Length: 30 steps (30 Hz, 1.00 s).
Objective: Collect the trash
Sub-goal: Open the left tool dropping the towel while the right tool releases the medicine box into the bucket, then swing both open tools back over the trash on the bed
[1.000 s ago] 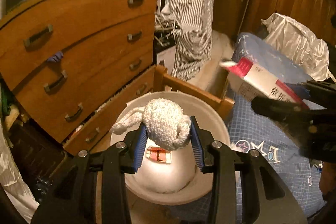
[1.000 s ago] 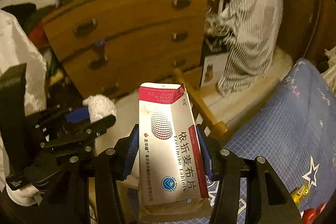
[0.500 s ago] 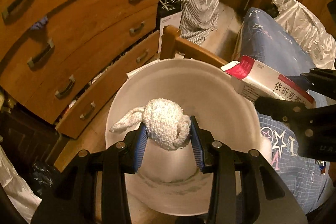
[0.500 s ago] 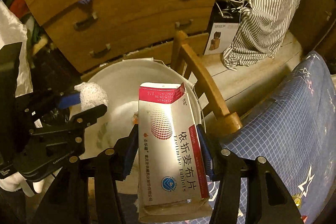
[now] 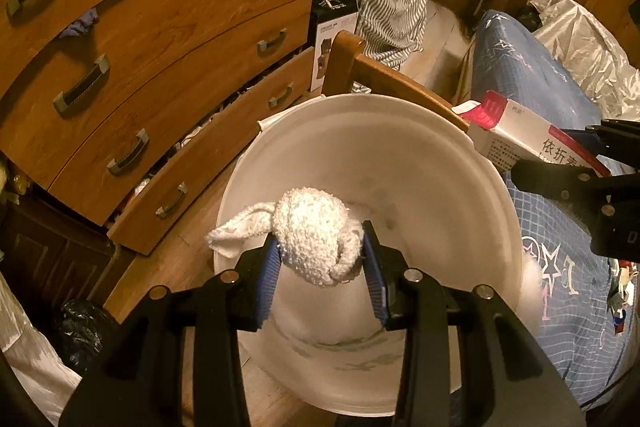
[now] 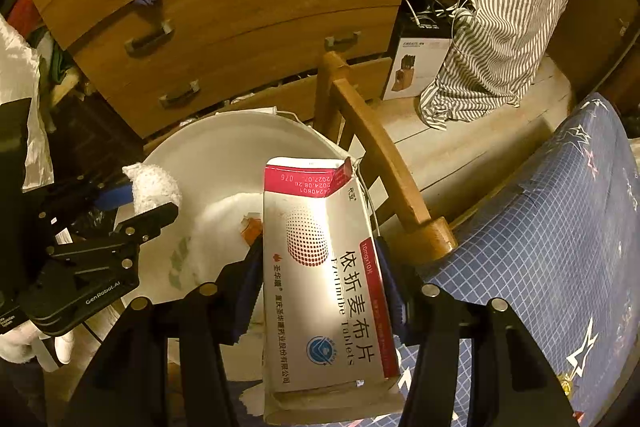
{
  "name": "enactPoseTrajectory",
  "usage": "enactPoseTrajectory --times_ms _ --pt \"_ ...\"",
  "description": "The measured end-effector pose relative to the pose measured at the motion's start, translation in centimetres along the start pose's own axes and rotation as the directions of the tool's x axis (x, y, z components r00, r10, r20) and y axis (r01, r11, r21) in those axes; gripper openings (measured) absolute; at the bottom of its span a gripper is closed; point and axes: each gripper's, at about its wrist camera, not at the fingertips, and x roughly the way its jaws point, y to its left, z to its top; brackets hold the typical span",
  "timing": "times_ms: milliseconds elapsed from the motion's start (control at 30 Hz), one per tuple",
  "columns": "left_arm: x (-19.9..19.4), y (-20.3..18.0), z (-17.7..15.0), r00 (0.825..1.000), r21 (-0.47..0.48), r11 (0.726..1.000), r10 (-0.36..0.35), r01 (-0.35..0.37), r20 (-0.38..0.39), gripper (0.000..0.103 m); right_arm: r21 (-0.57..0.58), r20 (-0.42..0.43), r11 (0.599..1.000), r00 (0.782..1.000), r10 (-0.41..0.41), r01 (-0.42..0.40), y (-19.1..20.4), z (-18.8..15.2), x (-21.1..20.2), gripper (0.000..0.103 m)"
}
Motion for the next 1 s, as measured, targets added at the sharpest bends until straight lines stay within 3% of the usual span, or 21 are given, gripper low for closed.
enactPoseTrajectory --times_ms 133,300,667,867,1000 --pt "-0.3 0.0 0.3 1.000 -0.003 1.000 0.005 -0.005 0.011 0.041 0.001 0.006 1.000 1.000 0.004 -0.004 0.2 0.1 -0.2 0.056" --pt "-0.6 0.4 0.5 0.999 -0.016 1.000 0.025 -0.025 0.026 0.057 0.025 0.037 0.999 0.998 0.042 -0.043 0.1 0.2 -0.8 0.067" --pt "-1.7 0.4 0.6 0.998 -0.017 0.999 0.030 -0.029 0.056 0.060 0.068 0.094 0.995 0.993 0.073 -0.079 -0.9 -0.5 -2.8 0.068" --pt "-2.6 -1.2 -0.1 0.997 0.008 1.000 0.014 -0.015 0.074 0.060 0.085 0.148 0.992 0.986 0.080 -0.093 -1.8 -3.2 -5.2 0.068" --pt "-3.6 -4.4 -1.7 0.994 0.059 0.998 -0.038 0.033 0.099 0.060 0.108 0.235 0.991 0.971 0.049 -0.076 -3.5 -8.0 -8.3 0.068"
